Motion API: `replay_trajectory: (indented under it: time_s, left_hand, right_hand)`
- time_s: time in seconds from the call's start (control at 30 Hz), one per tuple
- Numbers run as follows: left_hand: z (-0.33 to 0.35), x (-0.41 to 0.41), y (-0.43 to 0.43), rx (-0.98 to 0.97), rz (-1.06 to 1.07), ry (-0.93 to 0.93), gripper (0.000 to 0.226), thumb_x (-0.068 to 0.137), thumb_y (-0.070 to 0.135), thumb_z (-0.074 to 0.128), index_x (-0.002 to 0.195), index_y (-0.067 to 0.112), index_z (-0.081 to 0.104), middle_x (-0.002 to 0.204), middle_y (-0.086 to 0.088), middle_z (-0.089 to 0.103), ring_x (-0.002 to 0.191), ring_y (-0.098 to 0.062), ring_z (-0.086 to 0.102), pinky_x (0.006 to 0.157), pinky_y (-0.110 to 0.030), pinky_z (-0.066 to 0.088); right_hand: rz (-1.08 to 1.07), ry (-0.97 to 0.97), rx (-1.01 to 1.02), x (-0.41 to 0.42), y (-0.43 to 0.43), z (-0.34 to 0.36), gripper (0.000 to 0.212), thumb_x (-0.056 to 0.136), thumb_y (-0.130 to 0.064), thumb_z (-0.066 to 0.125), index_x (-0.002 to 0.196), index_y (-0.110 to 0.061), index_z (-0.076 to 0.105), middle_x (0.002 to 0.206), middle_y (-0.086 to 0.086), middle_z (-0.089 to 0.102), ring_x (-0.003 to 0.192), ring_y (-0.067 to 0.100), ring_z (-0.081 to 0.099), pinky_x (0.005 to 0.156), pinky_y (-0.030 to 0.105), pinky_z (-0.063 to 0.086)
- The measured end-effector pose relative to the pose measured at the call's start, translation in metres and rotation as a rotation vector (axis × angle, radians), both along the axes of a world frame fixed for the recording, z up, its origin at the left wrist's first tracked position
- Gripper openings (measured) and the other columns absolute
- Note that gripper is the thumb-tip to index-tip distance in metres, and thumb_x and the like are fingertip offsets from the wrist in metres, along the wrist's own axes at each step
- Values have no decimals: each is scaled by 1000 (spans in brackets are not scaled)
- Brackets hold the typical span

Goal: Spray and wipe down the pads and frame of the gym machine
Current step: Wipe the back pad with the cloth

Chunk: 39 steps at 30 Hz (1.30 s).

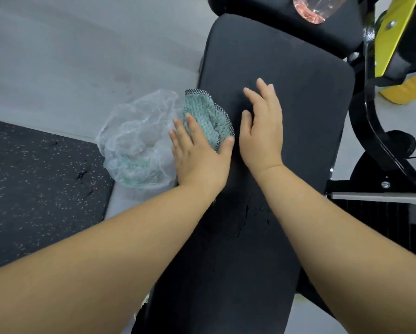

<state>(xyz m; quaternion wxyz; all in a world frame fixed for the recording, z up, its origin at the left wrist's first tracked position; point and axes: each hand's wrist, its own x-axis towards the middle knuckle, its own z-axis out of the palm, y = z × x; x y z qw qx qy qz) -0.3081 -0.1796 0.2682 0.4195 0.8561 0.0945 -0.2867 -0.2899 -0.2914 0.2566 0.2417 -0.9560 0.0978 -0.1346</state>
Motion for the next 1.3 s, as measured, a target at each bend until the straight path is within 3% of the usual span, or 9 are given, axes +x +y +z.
replay_trajectory:
  time_s: [0.17,0.27,0.4,0.57,0.67,0.73,0.9,1.1,1.3]
  left_hand:
    - [-13,39,-13,66,185,-71,52,102,31,28,149,10,17,158,-8,13,146,-26,3,116,-30,1]
    - [-13,75,-15,59,246,-148,44,103,26,24,141,6,36,149,-11,34,139,-27,25,113,-33,17]
    - [-7,100,-20,-70,341,-208,46,103,23,26,149,23,22,149,0,36,134,-19,36,103,-28,29]
    - [-14,65,-7,-78,245,-180,43,103,28,25,145,26,35,144,4,46,131,-18,42,103,-28,33]
    - [-13,74,-6,-48,314,-132,36,103,23,27,116,10,57,121,-9,61,115,-29,52,87,-32,38]
    - [-6,110,-13,-46,338,-168,34,102,17,27,94,4,57,109,-21,61,104,-37,53,77,-37,35]
    - [6,178,-34,-90,215,-167,41,103,19,21,116,-2,54,123,-19,56,114,-33,50,89,-34,37]
    - [-7,106,-6,-43,72,-37,46,103,32,17,124,10,51,128,-12,55,119,-30,49,95,-35,36]
    - [7,163,-26,-205,253,-185,42,103,22,23,101,-10,49,115,-27,53,110,-41,47,85,-40,39]
  right_hand:
    - [-5,-42,-322,38,-26,-21,41,91,-30,44,127,-14,57,137,5,51,126,30,45,101,38,34]
    - [-14,-129,-354,38,-27,-28,39,90,-31,45,124,-17,60,133,2,55,120,26,46,96,38,35]
    - [-13,-105,-343,38,-27,-29,41,89,-31,44,126,-17,58,136,2,52,123,28,46,99,42,34]
    - [-9,-56,-340,36,-25,-28,43,90,-32,42,129,-18,54,140,1,48,127,26,40,100,44,32]
    - [-14,-50,-340,36,-27,-28,44,89,-32,42,129,-18,53,141,2,47,128,24,37,100,43,31]
    - [-13,-56,-345,36,-27,-29,44,89,-31,43,129,-18,52,141,2,47,128,24,36,100,42,29]
    - [-7,-60,-351,37,-27,-30,44,88,-31,42,129,-18,52,141,3,46,128,23,35,100,41,28]
    - [-11,-56,-363,36,-26,-31,44,88,-30,42,130,-19,48,141,4,46,129,24,34,99,43,29]
    - [-7,-72,-374,35,-27,-33,44,87,-30,43,130,-21,45,140,5,47,129,24,35,98,42,29]
